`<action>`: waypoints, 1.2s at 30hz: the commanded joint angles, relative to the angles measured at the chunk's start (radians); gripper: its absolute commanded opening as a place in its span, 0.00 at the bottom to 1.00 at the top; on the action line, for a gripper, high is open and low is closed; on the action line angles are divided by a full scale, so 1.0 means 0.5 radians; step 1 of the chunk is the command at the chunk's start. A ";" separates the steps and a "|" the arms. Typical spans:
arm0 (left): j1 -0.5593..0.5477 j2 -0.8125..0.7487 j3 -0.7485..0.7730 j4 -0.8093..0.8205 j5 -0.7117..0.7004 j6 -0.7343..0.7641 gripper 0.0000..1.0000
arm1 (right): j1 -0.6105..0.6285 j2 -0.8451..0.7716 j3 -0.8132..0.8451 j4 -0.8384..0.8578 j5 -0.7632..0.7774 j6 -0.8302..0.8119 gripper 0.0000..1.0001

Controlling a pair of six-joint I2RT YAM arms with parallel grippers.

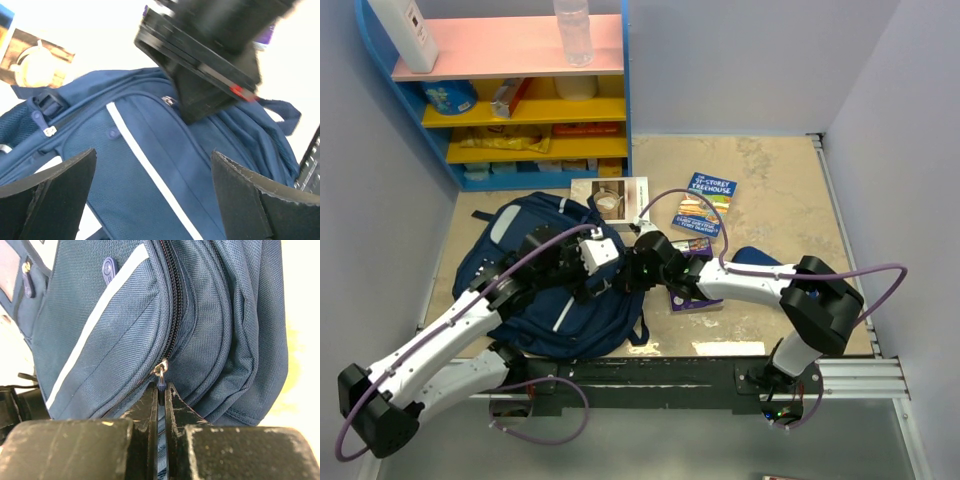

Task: Pack the student bag
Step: Zip the student bag at the center of the board.

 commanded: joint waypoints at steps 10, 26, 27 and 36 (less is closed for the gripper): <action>-0.007 0.307 -0.124 -0.013 0.155 0.160 1.00 | -0.045 -0.107 0.032 0.138 -0.222 0.096 0.00; -0.007 0.298 -0.228 0.046 -0.033 0.347 0.00 | -0.354 -0.165 -0.189 0.172 -0.676 0.011 0.00; -0.007 0.292 -0.222 0.027 -0.020 0.353 0.00 | -0.388 -0.153 -0.183 0.148 -0.704 -0.023 0.00; -0.010 0.154 -0.229 -0.160 0.087 0.571 0.00 | -0.612 -0.064 0.081 -0.064 -0.722 -0.269 0.00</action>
